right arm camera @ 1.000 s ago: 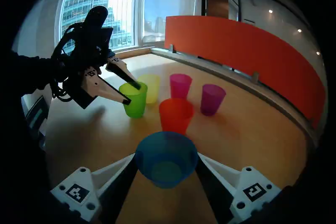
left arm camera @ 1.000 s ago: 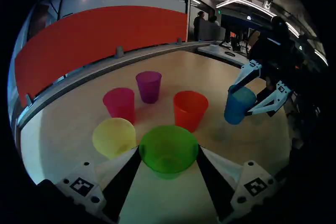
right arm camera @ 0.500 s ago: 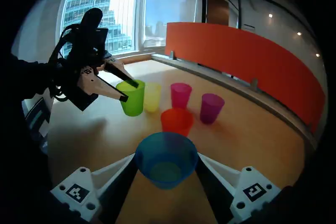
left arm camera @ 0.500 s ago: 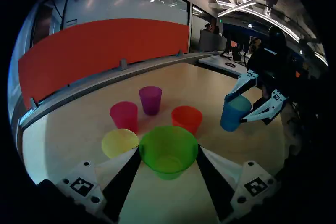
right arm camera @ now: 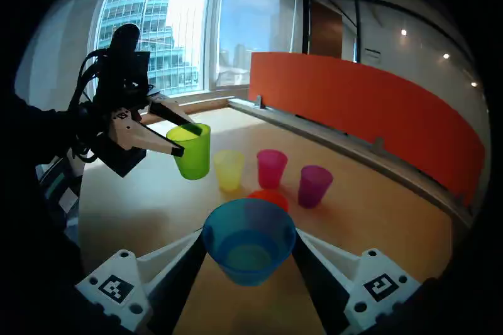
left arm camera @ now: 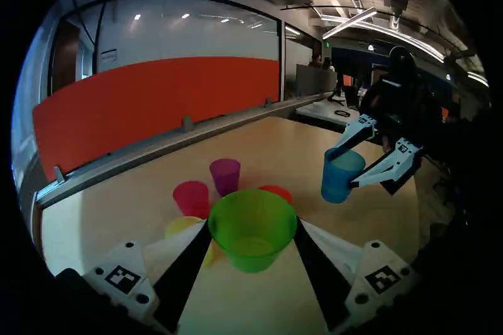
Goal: Pour water
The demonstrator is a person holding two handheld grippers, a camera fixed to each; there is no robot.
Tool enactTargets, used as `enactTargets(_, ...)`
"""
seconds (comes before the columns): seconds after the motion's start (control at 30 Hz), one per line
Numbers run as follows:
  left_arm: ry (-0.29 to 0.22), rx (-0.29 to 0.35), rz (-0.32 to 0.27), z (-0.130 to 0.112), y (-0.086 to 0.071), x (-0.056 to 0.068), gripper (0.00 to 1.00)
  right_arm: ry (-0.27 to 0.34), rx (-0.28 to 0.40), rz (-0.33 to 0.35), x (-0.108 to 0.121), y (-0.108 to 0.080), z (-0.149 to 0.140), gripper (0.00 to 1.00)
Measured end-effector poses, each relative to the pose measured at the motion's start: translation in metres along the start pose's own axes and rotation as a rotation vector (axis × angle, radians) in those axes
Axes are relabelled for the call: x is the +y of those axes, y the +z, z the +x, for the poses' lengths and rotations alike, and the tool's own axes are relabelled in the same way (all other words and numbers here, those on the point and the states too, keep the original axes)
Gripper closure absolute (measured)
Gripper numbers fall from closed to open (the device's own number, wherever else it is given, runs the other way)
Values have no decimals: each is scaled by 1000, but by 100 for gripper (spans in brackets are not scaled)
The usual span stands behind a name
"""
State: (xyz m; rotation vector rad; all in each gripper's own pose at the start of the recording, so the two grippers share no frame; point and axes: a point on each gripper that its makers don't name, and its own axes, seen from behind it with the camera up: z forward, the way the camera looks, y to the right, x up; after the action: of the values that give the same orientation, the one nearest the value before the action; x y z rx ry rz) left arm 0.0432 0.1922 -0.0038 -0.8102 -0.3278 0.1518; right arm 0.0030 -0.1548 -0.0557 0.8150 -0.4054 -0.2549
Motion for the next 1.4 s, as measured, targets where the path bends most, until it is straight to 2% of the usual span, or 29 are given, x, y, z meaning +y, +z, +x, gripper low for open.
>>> enactTargets(0.47,9,91,22,31,-21,2,11,-14,67,2,-6,-13,36,9)
enactTargets(1.4,22,160,12,51,-35,9,11,2,233,-12,-5,-18,90,9)
